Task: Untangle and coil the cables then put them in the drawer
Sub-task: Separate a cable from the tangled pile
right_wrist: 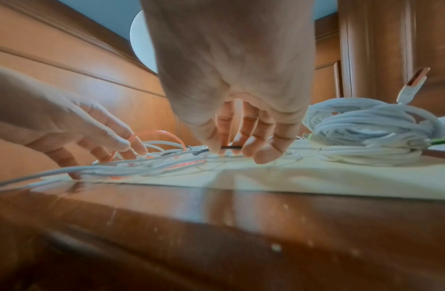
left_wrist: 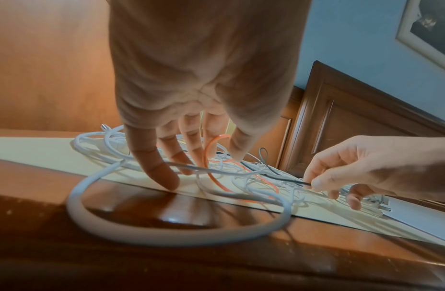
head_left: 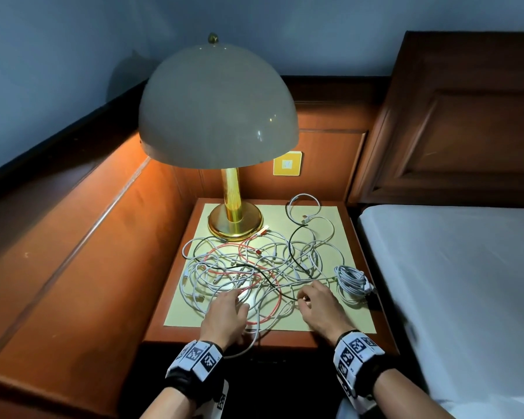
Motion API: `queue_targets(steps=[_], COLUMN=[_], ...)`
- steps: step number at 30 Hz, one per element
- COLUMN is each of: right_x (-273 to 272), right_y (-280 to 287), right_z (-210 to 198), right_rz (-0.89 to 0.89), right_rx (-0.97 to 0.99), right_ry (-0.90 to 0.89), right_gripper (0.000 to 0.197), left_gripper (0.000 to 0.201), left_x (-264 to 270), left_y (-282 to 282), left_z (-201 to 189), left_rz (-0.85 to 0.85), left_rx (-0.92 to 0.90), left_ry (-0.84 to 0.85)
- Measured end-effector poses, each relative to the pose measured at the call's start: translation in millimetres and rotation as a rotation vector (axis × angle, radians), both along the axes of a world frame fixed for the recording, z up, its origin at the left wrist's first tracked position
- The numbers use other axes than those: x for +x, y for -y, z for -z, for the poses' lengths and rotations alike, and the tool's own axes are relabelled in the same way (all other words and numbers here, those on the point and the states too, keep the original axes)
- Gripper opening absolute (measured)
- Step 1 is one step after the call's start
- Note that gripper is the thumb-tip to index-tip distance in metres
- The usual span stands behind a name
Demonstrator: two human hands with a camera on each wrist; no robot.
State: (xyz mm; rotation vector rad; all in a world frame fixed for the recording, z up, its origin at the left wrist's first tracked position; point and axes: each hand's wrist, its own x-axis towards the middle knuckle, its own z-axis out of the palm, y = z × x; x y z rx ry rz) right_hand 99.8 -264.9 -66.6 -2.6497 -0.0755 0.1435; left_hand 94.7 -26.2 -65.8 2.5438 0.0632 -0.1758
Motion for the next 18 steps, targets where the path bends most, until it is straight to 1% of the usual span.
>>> queue_targets(steps=[5, 11, 14, 18], right_x=[2.3, 4.5, 7.8, 9.6], right_y=[-5.9, -19.8, -27.6, -34.5], right_z=[-7.0, -5.4, -7.3, -7.7], right_rz=[-0.045, -0.017, -0.033, -0.03], right_rx=[-0.101, -0.129, -0.159, -0.235], right_ry=[-0.016, -0.013, -0.055, -0.099], right_gripper=[0.033, 0.029, 0.028, 0.032], left_gripper=[0.049, 0.053, 0.054, 0.055], left_x=[-0.7, -4.2, -5.1, -6.3], left_y=[1.5, 5.0, 4.3, 1.9], left_z=[-2.3, -3.8, -4.1, -5.3], left_rz=[-0.007, 0.019, 0.021, 0.04], left_rx=[-0.013, -0.007, -0.012, -0.019], left_ry=[0.011, 0.02, 0.008, 0.007])
